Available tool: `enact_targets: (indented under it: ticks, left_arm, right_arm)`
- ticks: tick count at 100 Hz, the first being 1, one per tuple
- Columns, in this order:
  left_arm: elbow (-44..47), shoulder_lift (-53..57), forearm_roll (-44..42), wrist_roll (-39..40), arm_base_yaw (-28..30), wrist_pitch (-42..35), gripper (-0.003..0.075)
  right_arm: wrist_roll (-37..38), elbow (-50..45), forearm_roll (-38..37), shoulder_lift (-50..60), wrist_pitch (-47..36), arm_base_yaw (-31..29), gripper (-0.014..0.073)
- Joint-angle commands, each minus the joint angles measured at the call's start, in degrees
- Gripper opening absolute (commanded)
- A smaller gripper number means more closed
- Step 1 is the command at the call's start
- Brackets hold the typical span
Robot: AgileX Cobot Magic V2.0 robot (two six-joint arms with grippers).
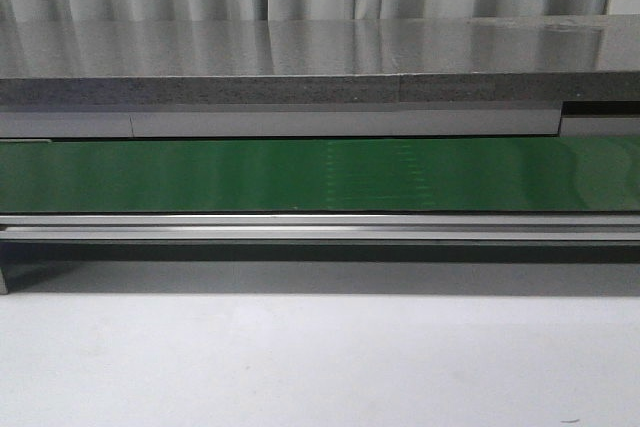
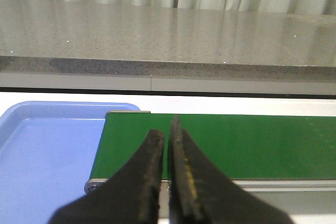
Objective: Move button from left to right
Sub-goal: 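Lower the button into the green tray and open the right gripper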
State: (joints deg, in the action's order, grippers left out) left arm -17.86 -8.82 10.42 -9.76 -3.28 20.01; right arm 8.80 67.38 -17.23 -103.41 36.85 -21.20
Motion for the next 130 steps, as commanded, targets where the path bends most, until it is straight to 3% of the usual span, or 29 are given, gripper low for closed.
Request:
enact_targets:
  ticks: [1, 13, 32, 44, 81, 111, 130]
  left_arm:
    - [-1.5, -0.7, 0.8, 0.2, -0.5, -4.1, 0.0005]
    - [-1.5, -0.7, 0.8, 0.2, -0.5, -4.1, 0.0005]
    - [-1.5, -0.7, 0.8, 0.2, -0.5, -4.1, 0.0005]
    - [-1.5, -0.7, 0.8, 0.2, -0.5, -4.1, 0.0005]
    - [-1.5, -0.7, 0.8, 0.2, -0.5, -4.1, 0.0005]
    - [-1.5, -0.7, 0.8, 0.2, -0.5, -4.1, 0.0005]
    - [-1.5, -0.7, 0.8, 0.2, -0.5, -4.1, 0.0005]
  right_arm:
    - [-0.3, 1.9, -1.4, 2.6, -1.3, -0.5, 0.0175]
    - [-0.2, 1.9, -1.0, 2.6, -1.2, -0.5, 0.0228]
    - [-0.2, 1.9, -0.9, 2.6, -1.2, -0.5, 0.0440]
    - [-0.2, 1.9, -0.9, 2.8, -1.4, -0.5, 0.0517]
    - [-0.2, 2.1, 5.2, 9.8, -5.7, 1.2, 0.0520]
    - [-0.2, -1.9, 5.6, 21.1, -13.6, 10.4, 0.0519]
    - [-0.2, -9.6, 6.1, 30.8, -20.0, 16.8, 0.0519]
